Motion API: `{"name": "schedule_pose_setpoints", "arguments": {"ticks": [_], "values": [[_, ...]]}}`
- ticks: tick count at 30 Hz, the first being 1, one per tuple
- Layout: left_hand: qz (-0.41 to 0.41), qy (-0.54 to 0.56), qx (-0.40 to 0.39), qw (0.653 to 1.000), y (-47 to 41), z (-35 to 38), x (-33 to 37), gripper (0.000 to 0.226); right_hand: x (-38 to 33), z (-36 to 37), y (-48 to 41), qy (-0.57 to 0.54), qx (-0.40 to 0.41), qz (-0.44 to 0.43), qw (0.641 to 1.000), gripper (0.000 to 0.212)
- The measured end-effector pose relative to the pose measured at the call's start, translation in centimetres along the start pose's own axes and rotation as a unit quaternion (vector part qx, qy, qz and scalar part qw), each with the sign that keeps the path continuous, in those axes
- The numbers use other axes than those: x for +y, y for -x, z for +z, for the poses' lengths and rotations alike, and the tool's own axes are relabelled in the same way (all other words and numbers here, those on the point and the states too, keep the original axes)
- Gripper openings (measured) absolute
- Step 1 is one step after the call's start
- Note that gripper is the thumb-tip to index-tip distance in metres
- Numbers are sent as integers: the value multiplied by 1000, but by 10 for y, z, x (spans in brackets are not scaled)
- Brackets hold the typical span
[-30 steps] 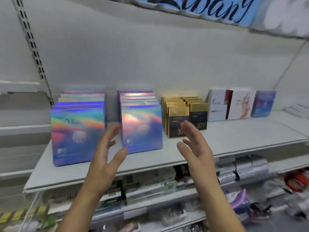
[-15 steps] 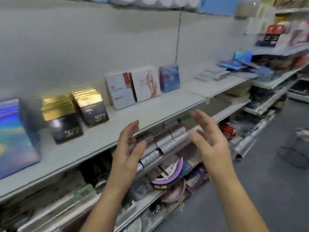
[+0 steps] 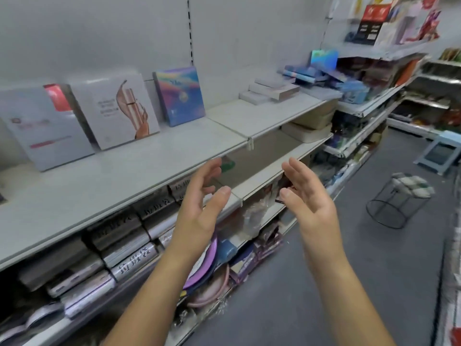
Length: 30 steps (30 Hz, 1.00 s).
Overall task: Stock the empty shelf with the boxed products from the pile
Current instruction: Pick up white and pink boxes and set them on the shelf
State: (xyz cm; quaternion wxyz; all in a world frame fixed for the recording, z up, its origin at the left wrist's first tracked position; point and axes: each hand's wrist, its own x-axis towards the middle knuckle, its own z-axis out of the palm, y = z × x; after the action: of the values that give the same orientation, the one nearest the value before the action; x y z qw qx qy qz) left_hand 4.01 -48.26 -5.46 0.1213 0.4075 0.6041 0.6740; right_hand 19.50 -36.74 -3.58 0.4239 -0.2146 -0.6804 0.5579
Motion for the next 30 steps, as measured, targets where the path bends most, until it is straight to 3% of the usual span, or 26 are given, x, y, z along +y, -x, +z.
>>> {"name": "schedule_pose_setpoints", "arguments": {"ticks": [11, 19, 25, 30], "values": [[-44, 48, 22, 998, -174, 89, -74, 55, 49, -44, -196, 16, -21, 14, 1000, 48], [-41, 6, 28, 999, -270, 185, -115, 54, 113, -125, -317, -4, -49, 35, 998, 50], [-76, -28, 73, 994, -344, 292, -134, 50, 147, -217, -427, -22, -99, 61, 993, 49], [-79, -72, 140, 984, -408, 335, -132, 47, 156, -256, -516, -42, -142, 78, 986, 46]]}}
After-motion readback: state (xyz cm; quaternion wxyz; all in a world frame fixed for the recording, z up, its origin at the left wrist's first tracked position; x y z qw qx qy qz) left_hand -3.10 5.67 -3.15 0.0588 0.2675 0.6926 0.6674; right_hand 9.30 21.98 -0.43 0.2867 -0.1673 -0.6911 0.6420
